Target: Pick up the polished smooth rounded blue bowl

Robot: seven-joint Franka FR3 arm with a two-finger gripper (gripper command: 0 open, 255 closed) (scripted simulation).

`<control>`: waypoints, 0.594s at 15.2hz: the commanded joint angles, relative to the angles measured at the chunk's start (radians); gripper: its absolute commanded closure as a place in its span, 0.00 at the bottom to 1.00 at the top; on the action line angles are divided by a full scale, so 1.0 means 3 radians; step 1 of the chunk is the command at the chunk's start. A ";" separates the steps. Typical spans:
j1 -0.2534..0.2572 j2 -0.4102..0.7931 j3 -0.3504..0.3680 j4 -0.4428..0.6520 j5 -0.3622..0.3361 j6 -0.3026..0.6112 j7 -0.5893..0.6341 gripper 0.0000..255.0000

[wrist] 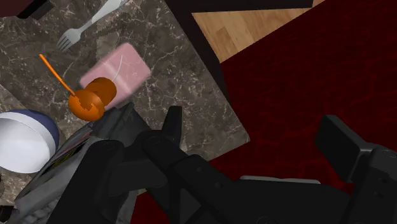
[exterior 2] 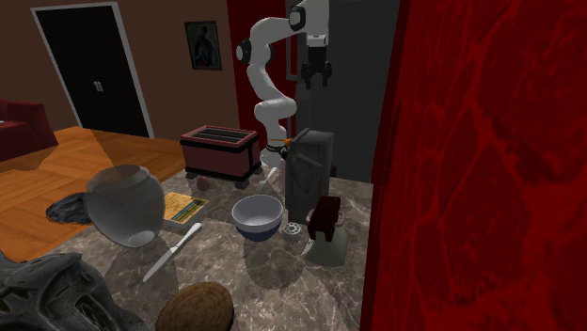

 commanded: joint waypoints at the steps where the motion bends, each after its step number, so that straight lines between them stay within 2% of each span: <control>1: 0.0000 0.0000 0.0000 0.0000 0.0000 0.0000 0.0000 0.00; 9: -0.0148 0.0363 -0.0527 -0.0137 -0.0298 0.0471 -0.0525 0.00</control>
